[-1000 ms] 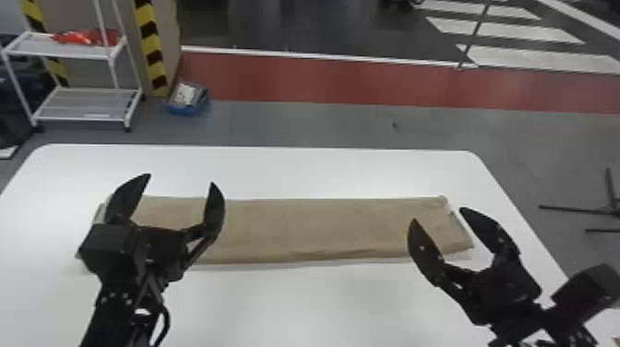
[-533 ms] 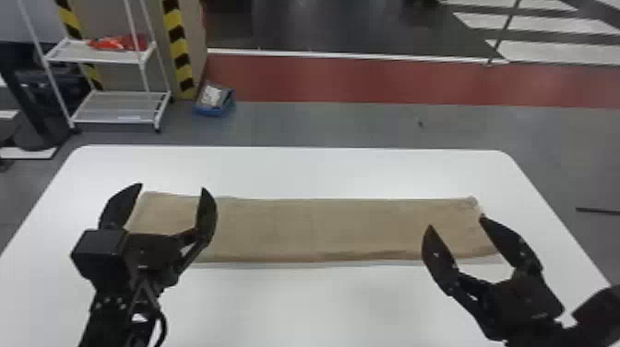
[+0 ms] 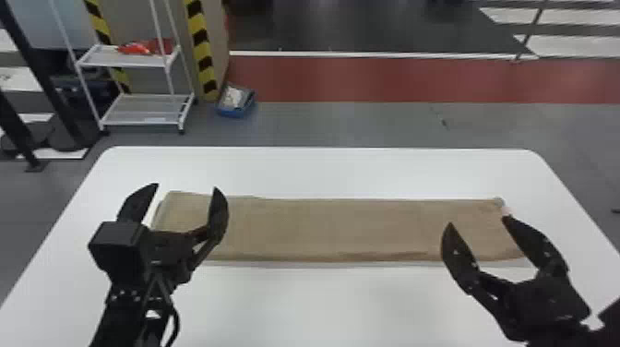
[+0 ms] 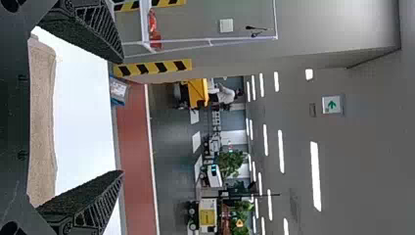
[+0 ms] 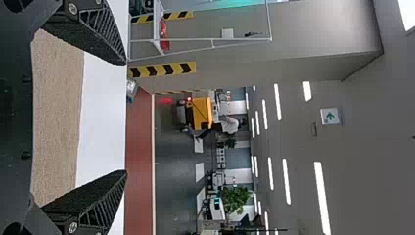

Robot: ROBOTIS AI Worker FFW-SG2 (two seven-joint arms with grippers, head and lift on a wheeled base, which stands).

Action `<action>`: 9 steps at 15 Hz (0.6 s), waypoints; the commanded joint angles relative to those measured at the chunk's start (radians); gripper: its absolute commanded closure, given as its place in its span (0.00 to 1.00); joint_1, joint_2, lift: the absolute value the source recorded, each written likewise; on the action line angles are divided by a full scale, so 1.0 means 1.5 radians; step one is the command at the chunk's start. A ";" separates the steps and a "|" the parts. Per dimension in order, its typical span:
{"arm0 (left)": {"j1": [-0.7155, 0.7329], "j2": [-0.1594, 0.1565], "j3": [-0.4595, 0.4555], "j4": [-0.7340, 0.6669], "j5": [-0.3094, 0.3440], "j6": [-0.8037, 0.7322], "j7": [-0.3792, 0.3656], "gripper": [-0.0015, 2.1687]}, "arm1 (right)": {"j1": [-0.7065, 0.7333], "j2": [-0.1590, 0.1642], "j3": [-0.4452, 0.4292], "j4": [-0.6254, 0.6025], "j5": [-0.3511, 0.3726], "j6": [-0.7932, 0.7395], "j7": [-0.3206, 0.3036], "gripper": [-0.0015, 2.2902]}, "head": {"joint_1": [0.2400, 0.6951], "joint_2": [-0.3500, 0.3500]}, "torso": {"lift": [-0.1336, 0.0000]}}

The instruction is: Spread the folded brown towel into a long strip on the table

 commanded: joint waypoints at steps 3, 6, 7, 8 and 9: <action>-0.001 0.000 -0.006 0.002 -0.001 -0.004 -0.001 0.04 | -0.004 0.001 0.001 0.003 0.002 0.000 0.000 0.04 | 1.00 0.46 | 0.15; -0.002 0.000 -0.006 0.002 -0.001 -0.006 -0.001 0.04 | -0.008 0.001 0.001 0.006 0.005 0.000 -0.003 0.04 | 1.00 0.46 | 0.15; -0.002 0.000 -0.006 0.002 -0.001 -0.008 -0.001 0.04 | -0.009 0.001 0.001 0.008 0.005 0.000 -0.003 0.04 | 1.00 0.45 | 0.15; -0.002 0.000 -0.006 0.002 -0.001 -0.008 -0.002 0.04 | -0.010 0.001 0.001 0.008 0.005 0.000 -0.003 0.04 | 1.00 0.45 | 0.15; -0.002 0.000 -0.006 0.002 -0.001 -0.011 -0.002 0.04 | -0.010 0.001 0.001 0.008 0.005 0.000 -0.003 0.04 | 1.00 0.45 | 0.15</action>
